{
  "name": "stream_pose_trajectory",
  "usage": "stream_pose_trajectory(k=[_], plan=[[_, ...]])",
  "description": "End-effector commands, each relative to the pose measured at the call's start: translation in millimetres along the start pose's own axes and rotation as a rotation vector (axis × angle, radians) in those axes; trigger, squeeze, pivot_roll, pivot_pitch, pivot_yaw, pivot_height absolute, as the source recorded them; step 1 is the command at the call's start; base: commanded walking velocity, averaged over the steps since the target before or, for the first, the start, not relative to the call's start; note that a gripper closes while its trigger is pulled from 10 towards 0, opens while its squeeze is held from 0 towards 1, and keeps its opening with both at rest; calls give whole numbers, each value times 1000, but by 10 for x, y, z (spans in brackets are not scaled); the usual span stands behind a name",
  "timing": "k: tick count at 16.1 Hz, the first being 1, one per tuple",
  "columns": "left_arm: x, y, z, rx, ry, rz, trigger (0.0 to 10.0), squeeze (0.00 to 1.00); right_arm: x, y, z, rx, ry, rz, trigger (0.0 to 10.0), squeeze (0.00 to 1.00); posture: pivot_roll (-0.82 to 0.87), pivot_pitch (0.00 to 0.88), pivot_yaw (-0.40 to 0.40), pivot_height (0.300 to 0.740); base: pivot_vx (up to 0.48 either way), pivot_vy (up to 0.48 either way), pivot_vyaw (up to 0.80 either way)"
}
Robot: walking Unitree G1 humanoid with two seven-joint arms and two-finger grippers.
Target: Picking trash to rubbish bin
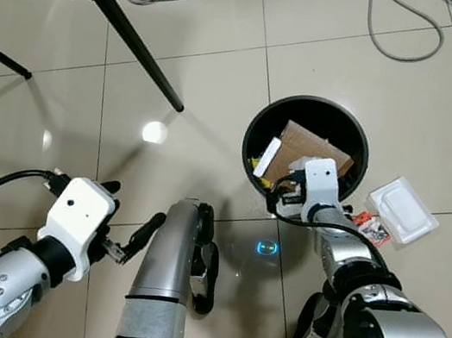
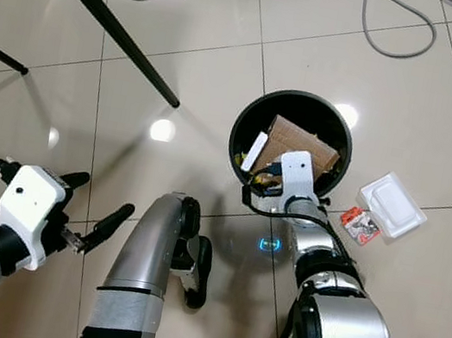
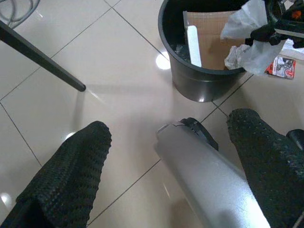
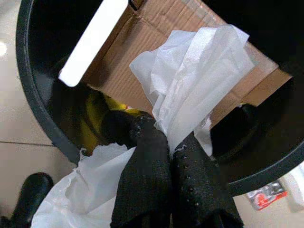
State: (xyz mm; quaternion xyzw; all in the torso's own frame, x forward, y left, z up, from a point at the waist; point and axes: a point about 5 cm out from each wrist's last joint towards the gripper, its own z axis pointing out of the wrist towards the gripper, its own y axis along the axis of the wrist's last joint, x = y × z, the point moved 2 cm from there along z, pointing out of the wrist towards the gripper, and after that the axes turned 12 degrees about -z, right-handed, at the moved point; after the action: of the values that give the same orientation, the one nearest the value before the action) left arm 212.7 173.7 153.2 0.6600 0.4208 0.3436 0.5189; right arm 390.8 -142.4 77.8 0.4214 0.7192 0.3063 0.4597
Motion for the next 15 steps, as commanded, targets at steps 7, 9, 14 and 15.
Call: stream_pose_trajectory(k=[7, 9, 14, 15], plan=[[12, -69, -88, 48, 12, -3, 10000, 0, 296, -623, -125, 247, 94, 148, 10000, 0, 361, 572, 229, 569, 0, 0, 0], [10, -66, -80, 47, 10, -4, 10000, 0, 362, -660, -141, 257, 116, 147, 10000, 0, 361, 572, 229, 569, 0, 0, 0], [10, -71, -65, 48, 10, -3, 10000, 0, 242, -574, -111, 199, 57, 109, 10000, 0, 354, 570, 229, 569, 0, 0, 0], [10, -70, -65, 48, 10, -3, 10000, 0, 193, -542, -102, 182, 34, 96, 10000, 0, 354, 570, 229, 569, 0, 0, 0]])
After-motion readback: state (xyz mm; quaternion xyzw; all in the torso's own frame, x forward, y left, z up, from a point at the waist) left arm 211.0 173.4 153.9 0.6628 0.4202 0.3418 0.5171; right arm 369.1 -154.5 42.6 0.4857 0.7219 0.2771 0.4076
